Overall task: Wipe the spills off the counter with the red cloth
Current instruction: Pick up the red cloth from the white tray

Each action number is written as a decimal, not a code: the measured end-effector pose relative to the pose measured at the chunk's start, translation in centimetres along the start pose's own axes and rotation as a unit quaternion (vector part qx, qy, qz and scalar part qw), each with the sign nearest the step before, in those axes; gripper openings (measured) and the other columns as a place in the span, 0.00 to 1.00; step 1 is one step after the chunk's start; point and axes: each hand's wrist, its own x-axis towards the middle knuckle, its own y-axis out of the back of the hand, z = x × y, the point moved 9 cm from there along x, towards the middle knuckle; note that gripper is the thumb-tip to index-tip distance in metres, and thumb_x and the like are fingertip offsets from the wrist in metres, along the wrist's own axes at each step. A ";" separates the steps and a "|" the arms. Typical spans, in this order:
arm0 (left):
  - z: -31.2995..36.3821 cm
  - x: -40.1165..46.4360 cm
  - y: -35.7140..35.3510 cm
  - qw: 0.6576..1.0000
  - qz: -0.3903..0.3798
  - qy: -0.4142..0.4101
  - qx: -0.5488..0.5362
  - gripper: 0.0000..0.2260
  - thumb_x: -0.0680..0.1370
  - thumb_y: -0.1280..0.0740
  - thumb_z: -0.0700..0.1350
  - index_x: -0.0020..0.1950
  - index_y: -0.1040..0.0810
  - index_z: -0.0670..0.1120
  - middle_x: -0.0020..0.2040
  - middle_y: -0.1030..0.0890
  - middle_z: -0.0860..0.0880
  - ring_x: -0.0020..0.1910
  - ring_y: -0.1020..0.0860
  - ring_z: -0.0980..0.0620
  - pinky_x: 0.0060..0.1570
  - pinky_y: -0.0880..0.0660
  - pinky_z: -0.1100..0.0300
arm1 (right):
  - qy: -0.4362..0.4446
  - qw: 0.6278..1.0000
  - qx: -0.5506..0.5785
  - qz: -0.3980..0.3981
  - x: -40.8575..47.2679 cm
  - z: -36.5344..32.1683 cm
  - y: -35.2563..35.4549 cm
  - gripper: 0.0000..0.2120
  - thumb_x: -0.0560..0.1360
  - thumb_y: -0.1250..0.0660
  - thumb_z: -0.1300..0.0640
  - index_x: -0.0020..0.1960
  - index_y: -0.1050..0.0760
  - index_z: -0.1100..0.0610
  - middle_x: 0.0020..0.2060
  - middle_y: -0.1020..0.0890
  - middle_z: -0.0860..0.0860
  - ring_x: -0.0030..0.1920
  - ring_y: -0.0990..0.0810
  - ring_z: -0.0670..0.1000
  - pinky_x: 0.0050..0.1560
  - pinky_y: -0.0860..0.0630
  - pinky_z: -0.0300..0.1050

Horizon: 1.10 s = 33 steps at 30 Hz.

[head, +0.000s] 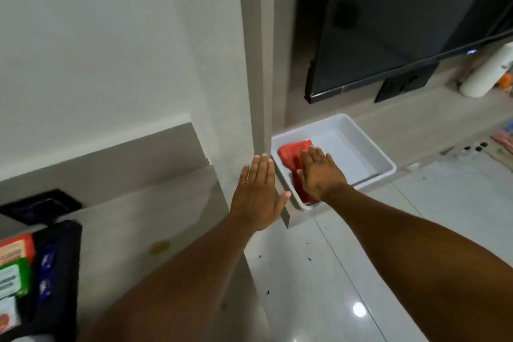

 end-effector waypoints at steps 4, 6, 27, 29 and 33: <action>0.1 2.2 -3.4 1.000 -0.007 0.012 -0.009 0.36 0.83 0.55 0.64 0.84 0.50 0.42 0.85 0.47 0.40 0.84 0.49 0.40 0.82 0.51 0.43 | 0.025 1.000 -0.014 -0.009 2.8 -0.9 -2.7 0.30 0.84 0.53 0.43 0.81 0.54 0.54 0.81 0.52 0.56 0.80 0.55 0.59 0.77 0.59 0.55; 0.0 3.2 -4.5 1.000 -0.016 0.012 -0.013 0.35 0.83 0.61 0.63 0.84 0.51 0.42 0.85 0.48 0.41 0.84 0.50 0.40 0.82 0.53 0.44 | 0.039 0.998 -0.039 -0.019 4.2 -1.0 -4.2 0.31 0.83 0.54 0.40 0.81 0.57 0.53 0.81 0.54 0.56 0.80 0.57 0.60 0.78 0.59 0.60; -1.5 -1.1 -0.4 0.999 0.025 -0.004 -0.036 0.32 0.86 0.47 0.58 0.83 0.48 0.40 0.85 0.46 0.40 0.84 0.51 0.41 0.82 0.53 0.44 | -0.012 0.996 0.081 0.040 1.0 -1.8 1.4 0.44 0.77 0.29 0.55 0.80 0.56 0.43 0.81 0.56 0.48 0.80 0.57 0.57 0.77 0.51 0.61; -2.0 -3.9 0.6 0.998 0.033 -0.003 -0.044 0.31 0.86 0.46 0.57 0.83 0.47 0.40 0.84 0.45 0.40 0.84 0.49 0.40 0.82 0.53 0.43 | -0.001 0.995 0.080 0.060 -1.5 -3.8 2.1 0.44 0.77 0.29 0.56 0.80 0.56 0.44 0.81 0.56 0.48 0.80 0.56 0.57 0.77 0.52 0.58; -3.3 -11.6 2.0 0.996 0.055 0.009 -0.062 0.32 0.84 0.46 0.57 0.82 0.42 0.38 0.83 0.40 0.38 0.82 0.43 0.38 0.81 0.46 0.40 | 0.034 0.985 0.146 0.091 -9.3 -9.3 1.4 0.47 0.72 0.25 0.63 0.80 0.50 0.48 0.81 0.52 0.51 0.80 0.52 0.57 0.78 0.49 0.55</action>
